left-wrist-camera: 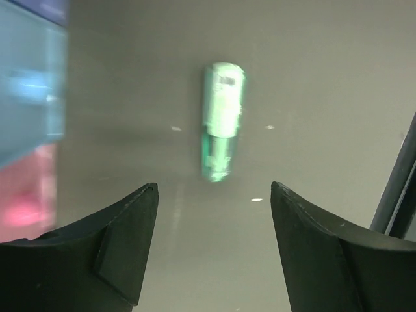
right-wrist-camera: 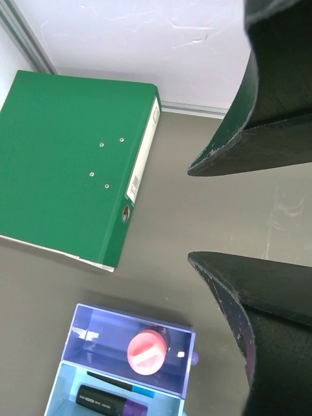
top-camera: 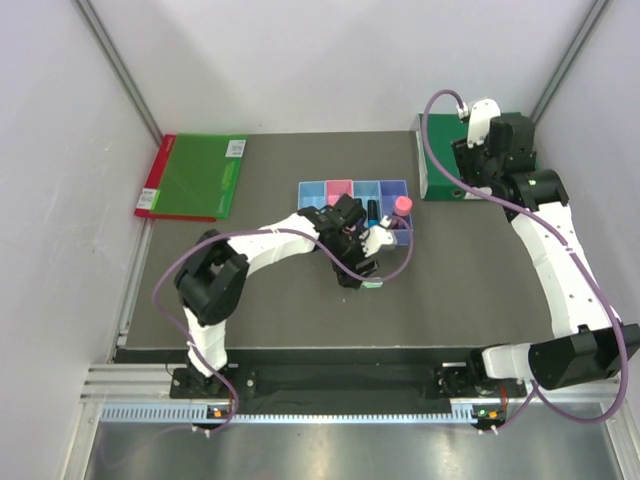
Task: Sort the stationery into containers
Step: Pick up the stationery from the center of the board, then place the stationery in the storage box.
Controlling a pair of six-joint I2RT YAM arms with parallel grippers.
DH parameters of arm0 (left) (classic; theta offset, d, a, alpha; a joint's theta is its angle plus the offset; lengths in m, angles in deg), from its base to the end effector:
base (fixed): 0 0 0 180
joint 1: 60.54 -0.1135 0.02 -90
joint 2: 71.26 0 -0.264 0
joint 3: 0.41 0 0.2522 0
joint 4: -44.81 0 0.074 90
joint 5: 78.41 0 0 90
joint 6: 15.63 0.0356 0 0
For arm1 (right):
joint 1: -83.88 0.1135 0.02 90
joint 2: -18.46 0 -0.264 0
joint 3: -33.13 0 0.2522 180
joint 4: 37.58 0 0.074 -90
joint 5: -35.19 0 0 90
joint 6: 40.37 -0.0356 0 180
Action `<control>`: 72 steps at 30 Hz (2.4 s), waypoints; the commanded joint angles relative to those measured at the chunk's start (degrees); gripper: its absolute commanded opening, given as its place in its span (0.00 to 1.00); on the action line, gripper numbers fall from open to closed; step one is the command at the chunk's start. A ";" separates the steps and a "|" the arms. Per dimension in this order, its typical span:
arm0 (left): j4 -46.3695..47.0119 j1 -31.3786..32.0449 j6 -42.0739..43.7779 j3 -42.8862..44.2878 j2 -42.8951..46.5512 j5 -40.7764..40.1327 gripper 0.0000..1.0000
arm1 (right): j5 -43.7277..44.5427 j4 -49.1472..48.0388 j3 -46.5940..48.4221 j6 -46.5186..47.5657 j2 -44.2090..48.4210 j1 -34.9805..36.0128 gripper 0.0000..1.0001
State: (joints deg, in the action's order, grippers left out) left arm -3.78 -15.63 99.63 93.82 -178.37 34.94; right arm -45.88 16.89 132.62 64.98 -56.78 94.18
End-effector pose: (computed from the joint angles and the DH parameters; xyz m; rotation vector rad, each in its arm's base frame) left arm 0.2694 -0.2885 0.2159 1.6353 2.0861 -0.6538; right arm 0.2735 0.0441 0.4174 -0.3736 2.0650 -0.2166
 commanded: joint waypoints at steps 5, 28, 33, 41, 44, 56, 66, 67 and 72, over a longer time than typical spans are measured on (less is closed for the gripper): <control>4.15 3.17 -0.65 -0.05 -5.65 -4.54 0.75 | -0.14 -1.95 -1.62 -0.24 2.82 -0.72 0.51; 5.04 6.33 -0.91 -0.23 -9.52 -5.86 0.03 | -0.40 -2.30 -3.21 -0.68 3.52 -0.64 1.00; 2.48 6.69 -0.91 0.83 -9.79 -6.74 0.00 | -0.31 -2.21 -3.03 -0.94 3.96 -0.72 1.00; 3.10 6.77 -1.35 0.04 -6.45 -7.36 0.00 | -0.14 -2.21 -3.20 -1.12 4.67 -0.72 1.00; 2.05 6.77 -1.44 1.53 -4.34 -7.80 0.00 | 0.04 -2.21 -3.29 -1.12 5.19 -0.64 1.00; 1.34 4.06 -9.78 8.21 9.02 -13.15 0.00 | 0.65 -2.21 -3.91 -1.38 6.69 -0.73 1.00; 3.89 -17.98 -26.99 13.22 7.46 -11.32 0.00 | 2.15 -1.51 -4.00 -1.38 6.95 -0.73 1.00; 4.15 -19.32 -27.97 13.57 6.66 -10.62 0.00 | 2.23 -1.42 -3.91 -1.38 6.95 -0.73 1.00; 6.79 -24.07 -33.59 15.07 0.78 -5.96 0.00 | 2.50 -0.72 -2.68 -1.38 6.16 -0.73 1.00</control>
State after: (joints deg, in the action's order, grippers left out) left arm -0.32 -38.49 73.38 106.48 -173.50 24.15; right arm -44.64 16.34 127.92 64.41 -51.30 94.14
